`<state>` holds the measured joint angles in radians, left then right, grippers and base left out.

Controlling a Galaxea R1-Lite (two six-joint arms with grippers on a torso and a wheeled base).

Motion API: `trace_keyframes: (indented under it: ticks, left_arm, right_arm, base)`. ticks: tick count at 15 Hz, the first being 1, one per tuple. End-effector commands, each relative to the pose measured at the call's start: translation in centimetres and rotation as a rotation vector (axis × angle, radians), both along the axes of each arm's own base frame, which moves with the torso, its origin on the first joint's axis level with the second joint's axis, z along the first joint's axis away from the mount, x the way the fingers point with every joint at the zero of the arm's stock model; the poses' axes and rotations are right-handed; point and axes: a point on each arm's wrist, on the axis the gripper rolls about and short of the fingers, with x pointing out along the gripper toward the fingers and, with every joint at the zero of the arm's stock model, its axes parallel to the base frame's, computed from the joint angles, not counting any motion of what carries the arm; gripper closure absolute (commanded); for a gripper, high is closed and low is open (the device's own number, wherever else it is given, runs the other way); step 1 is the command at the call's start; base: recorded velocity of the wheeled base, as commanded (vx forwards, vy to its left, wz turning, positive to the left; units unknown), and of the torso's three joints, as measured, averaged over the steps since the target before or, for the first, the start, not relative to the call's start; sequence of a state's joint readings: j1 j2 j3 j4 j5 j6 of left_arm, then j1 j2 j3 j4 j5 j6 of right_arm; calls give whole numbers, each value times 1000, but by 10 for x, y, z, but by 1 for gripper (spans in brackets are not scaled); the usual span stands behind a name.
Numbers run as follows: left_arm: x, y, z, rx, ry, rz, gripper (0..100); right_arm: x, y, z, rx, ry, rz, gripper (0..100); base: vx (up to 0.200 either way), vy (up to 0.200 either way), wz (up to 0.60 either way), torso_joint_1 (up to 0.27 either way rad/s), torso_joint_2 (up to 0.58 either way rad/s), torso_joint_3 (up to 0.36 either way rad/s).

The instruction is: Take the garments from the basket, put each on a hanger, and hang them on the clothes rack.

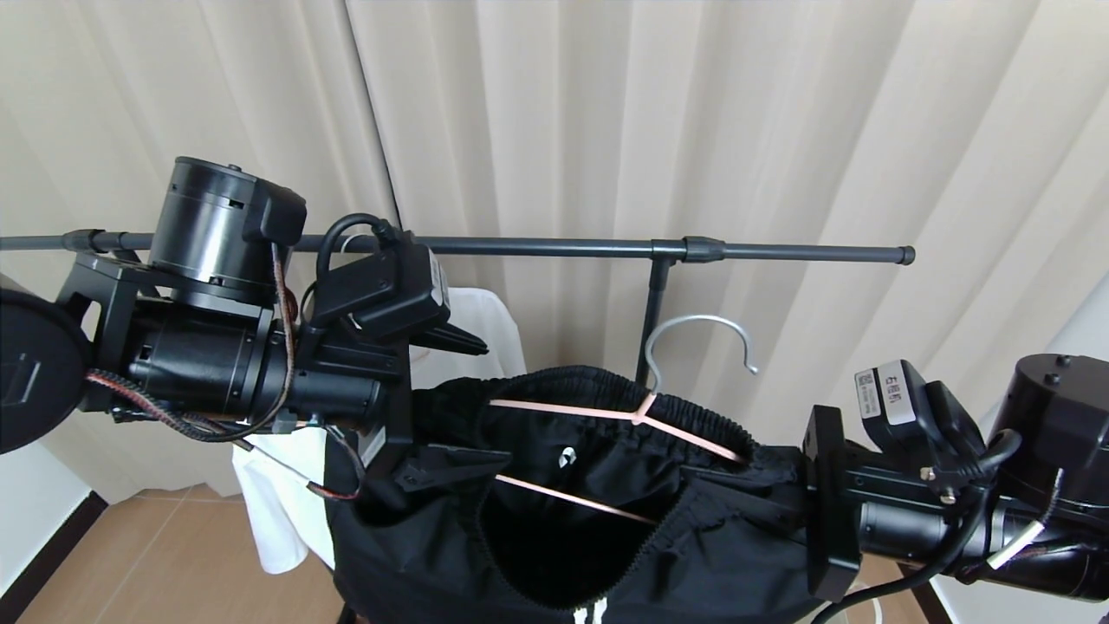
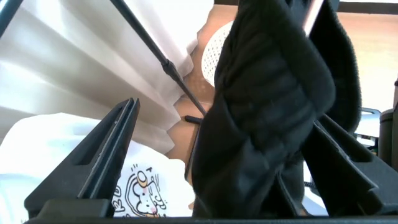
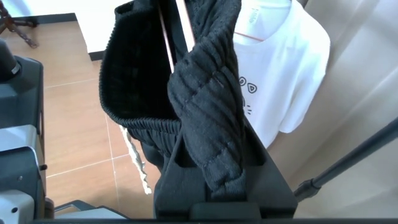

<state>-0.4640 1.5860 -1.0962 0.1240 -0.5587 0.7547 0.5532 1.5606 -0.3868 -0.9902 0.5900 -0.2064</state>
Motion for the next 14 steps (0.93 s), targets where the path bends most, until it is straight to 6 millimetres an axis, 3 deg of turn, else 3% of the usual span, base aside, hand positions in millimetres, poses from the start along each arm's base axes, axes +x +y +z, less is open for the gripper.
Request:
trace_keyframes:
  ticks: [1,13,14]
  left_arm:
    - [4,-3,-3,3,7,-5,0]
    - [3,-14,-9,0,0,-45,0]
    - [3,-13,-9,-1,1,-46,100]
  right_arm:
    - [-3,1,2,4,-8,12,100]
    - [-7,3,3,7,-12,27,100]
    - [-7,3,3,7,-12,27,100]
  base:
    - [0,0,0,0,0,0]
    - [0,0,0,0,0,0]
    - [0,0,0,0,0,0]
